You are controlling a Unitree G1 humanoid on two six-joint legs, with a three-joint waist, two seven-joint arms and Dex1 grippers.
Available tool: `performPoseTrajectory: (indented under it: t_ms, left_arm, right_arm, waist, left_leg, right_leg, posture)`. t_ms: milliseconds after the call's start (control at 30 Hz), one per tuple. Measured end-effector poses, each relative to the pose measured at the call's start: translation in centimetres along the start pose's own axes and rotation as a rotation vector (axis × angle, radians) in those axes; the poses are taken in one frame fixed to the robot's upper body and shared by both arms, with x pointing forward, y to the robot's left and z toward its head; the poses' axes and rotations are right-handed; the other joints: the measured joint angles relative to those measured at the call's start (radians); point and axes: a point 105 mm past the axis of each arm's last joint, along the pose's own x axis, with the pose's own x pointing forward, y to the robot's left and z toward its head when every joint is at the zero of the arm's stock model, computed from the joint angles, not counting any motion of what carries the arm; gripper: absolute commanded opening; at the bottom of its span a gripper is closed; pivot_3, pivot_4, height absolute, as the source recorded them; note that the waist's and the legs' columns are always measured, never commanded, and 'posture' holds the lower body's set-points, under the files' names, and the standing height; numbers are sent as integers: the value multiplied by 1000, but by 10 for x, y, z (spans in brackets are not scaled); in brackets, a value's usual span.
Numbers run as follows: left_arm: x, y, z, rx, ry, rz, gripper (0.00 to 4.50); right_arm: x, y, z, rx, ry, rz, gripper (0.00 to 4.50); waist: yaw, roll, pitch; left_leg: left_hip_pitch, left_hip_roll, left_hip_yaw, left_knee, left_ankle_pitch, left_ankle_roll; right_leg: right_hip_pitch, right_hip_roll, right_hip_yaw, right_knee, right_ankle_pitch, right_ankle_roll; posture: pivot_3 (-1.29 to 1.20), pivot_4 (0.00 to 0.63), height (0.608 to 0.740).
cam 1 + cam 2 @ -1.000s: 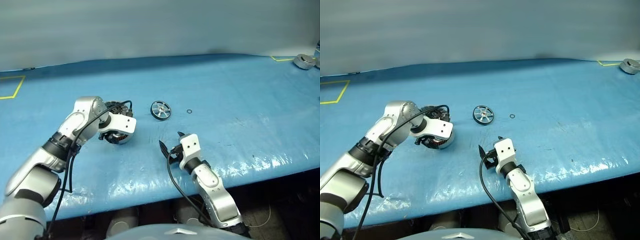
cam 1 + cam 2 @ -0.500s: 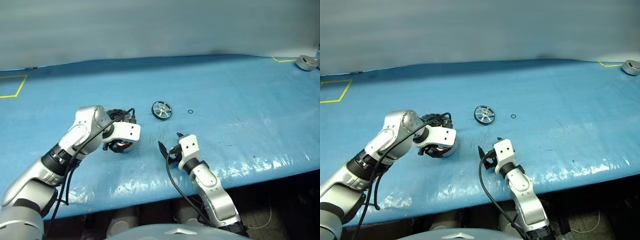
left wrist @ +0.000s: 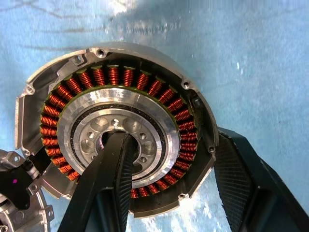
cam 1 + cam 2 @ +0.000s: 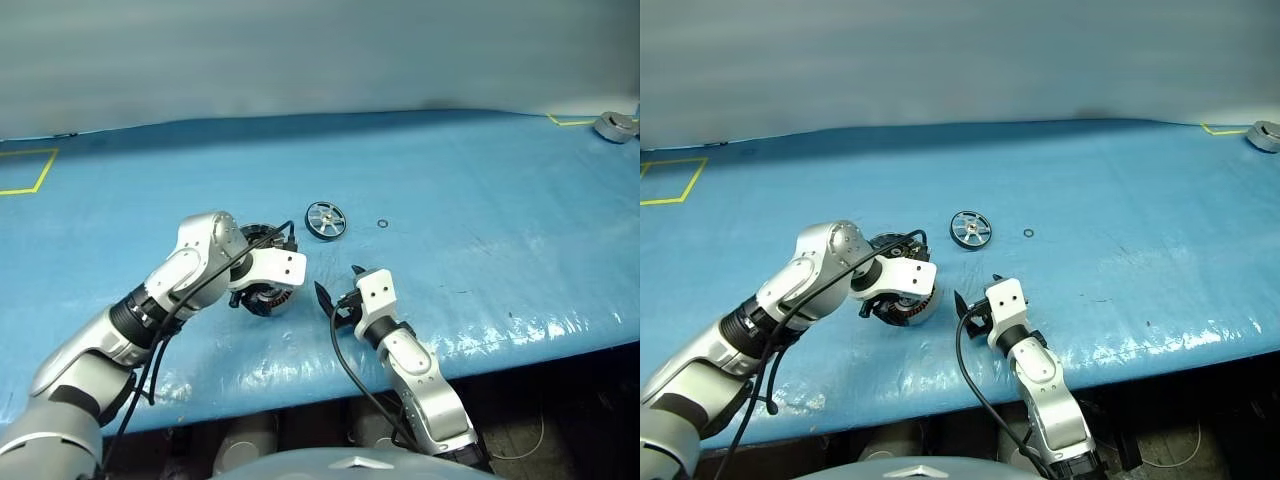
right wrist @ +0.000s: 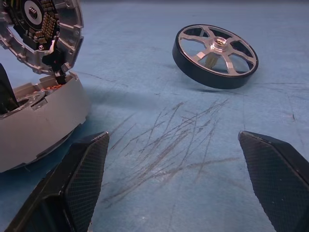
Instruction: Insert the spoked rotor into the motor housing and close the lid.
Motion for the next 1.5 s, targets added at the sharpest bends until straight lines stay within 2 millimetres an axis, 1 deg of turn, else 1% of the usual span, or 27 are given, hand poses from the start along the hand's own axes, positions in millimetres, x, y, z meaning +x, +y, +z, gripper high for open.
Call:
performPoseTrajectory:
  t_ms: [133, 200, 233, 367, 400, 567, 633, 667, 733, 800, 967, 1033, 1100, 1167, 1200, 1233, 1300, 1333, 1400, 1467, 1500]
  left_arm:
    - [1, 2, 3, 13, 10, -6, 2046]
    - [1, 3, 3, 13, 13, -9, 2783]
    - [2, 4, 4, 10, 11, -6, 2997]
    - [4, 7, 7, 10, 0, -1, 4343]
    - [3, 7, 8, 8, -3, 0, 4463]
    - [1, 5, 13, -29, -53, -16, 4463]
    - [-4, 3, 22, -34, -103, -19, 4463]
    - [-9, -1, 31, -29, -150, -24, 4463]
    - [-17, -9, 45, -3, -212, -43, 4463]
    - [-23, -18, 52, 23, -244, -67, 4463]
    - [-35, -28, 42, 38, -221, -60, 4463]
    - [-38, -31, 44, 32, -255, -60, 4463]
    - [-42, -36, 50, 6, -348, -51, 4463]
    - [-44, -43, 58, -37, -495, -51, 4463]
    - [-44, -46, 61, -57, -556, -57, 4463]
    - [-46, -49, 65, -98, -659, -44, 4463]
    - [-47, -53, 67, -152, -837, 17, 4463]
    - [-44, -56, 65, -190, -903, 42, 4463]
    - [-39, -57, 57, -275, -972, 111, 4463]
    - [-38, -56, 48, -356, -1050, 249, 4463]
    - [-36, -56, 44, -409, -1083, 306, 4463]
  right_arm:
    - [0, 0, 0, 0, -1, -2, 4500]
    - [0, -1, 0, 0, -1, -5, 4500]
    - [0, -1, 0, -1, -2, -5, 4500]
    - [0, -1, 1, -2, -5, -5, 4500]
    - [0, -1, 0, -2, -4, -6, 4500]
    - [-1, -2, 0, -4, -4, -7, 4500]
    - [-1, -3, 0, -7, -2, -9, 4500]
    - [-1, -5, 0, -10, -1, -14, 4500]
    - [-2, -5, -1, -13, 2, -12, 4500]
    - [-2, -6, -1, -14, 4, -11, 4500]
    - [-3, -7, -2, -18, 7, -11, 4500]
    - [-3, -7, -2, -18, 7, -11, 4500]
    - [-4, -7, -2, -13, 6, -16, 4500]
    - [-8, -12, -4, -10, 11, -42, 4500]
    - [-9, -16, -4, -11, 11, -61, 4500]
    - [-10, -22, -2, -13, 7, -88, 4500]
    - [-12, -34, 1, -18, -3, -145, 4500]
    - [-13, -41, 4, -23, -8, -181, 4500]
    - [-15, -54, 9, -35, -11, -247, 4500]
    - [-11, -64, 12, -29, 1, -311, 4500]
    - [-8, -68, 14, -20, 9, -342, 4500]
  waist:
    - [0, 0, 0]
    - [0, 0, 0]
    - [0, 0, 0]
    - [-2, 0, 0]
    - [-3, 0, 0]
    - [-2, 0, 1]
    - [-1, 0, 1]
    - [0, 0, 1]
    - [-1, 0, 1]
    - [-6, 1, 1]
    - [-8, 1, 2]
    - [-5, 1, 2]
    - [-4, 2, 2]
    - [-3, 1, 2]
    - [-1, 1, 2]
    - [-1, 1, 2]
    - [-3, 2, 2]
    - [-1, 1, 2]
    - [7, 1, 2]
    - [9, 2, 2]
    - [11, 2, 2]
  left_leg:
    - [0, 0, 0, 0, 0, 0]
    - [0, 0, 0, 0, 0, 0]
    - [0, 0, 0, 0, 0, 0]
    - [0, 0, 0, 0, 0, 0]
    - [0, 0, 0, 0, 0, 0]
    - [-1, 0, 0, 0, 0, 0]
    - [-1, 0, 0, 0, 0, 0]
    - [-2, 0, -1, 0, 0, 0]
    - [-2, 0, 0, -1, 0, 0]
    - [-1, 1, 1, -2, 0, 0]
    - [0, 2, 0, -3, 1, -1]
    - [-1, 1, 0, -2, 1, -1]
    - [-1, 1, 0, -3, 0, -1]
    - [-1, 1, 0, -3, 0, 0]
    - [-1, 1, 0, -3, 0, 0]
    - [-1, 1, 1, -3, 0, 0]
    - [-1, 1, 1, -4, 0, -1]
    - [-1, 2, 1, -4, 1, -1]
    - [-1, 2, 0, -4, 1, -3]
    - [0, 3, 1, -5, 2, -3]
    - [0, 3, 3, -4, 2, -3]
  right_leg:
    - [0, 0, 0, 0, 0, 0]
    - [0, 0, 0, 0, 0, 0]
    - [0, 0, 0, 0, 0, 0]
    - [0, 0, 0, 0, 0, 0]
    - [-1, 0, 0, 0, 0, 0]
    - [-1, 0, 0, 0, 0, 0]
    - [-1, 0, 0, -1, 0, 0]
    - [-1, 0, 0, -1, 0, 0]
    - [-1, 0, 0, -1, 0, 0]
    - [-2, 0, 0, -1, 0, -1]
    - [-2, 1, 0, 0, -1, -1]
    - [-2, 1, 0, -1, -1, -1]
    - [-2, 0, 0, -1, -1, -1]
    - [-2, -1, 0, -2, -1, -1]
    - [-2, -1, 0, -2, -1, -1]
    - [-3, -2, 0, -2, -1, -2]
    - [-3, -4, 1, -2, 0, -4]
    - [-3, -5, 1, -2, 2, -7]
    - [-3, -5, 1, -2, 2, -7]
    - [-3, -5, 1, -2, 0, -4]
    - [-3, -6, 2, -2, 0, -7]
  posture:
    - [0, 150, 740]
    - [0, 150, 740]
    - [0, 150, 740]
    - [0, 150, 740]
    - [0, 150, 740]
    - [0, 150, 740]
    - [0, 150, 740]
    - [0, 150, 740]
    - [0, 150, 740]
    - [0, 150, 740]
    - [0, 150, 740]
    - [0, 150, 740]
    - [0, 150, 740]
    - [0, 150, 740]
    - [0, 150, 740]
    - [0, 150, 740]
    - [0, 150, 740]
    - [0, 150, 740]
    - [0, 150, 740]
    - [0, 150, 740]
    - [0, 150, 740]
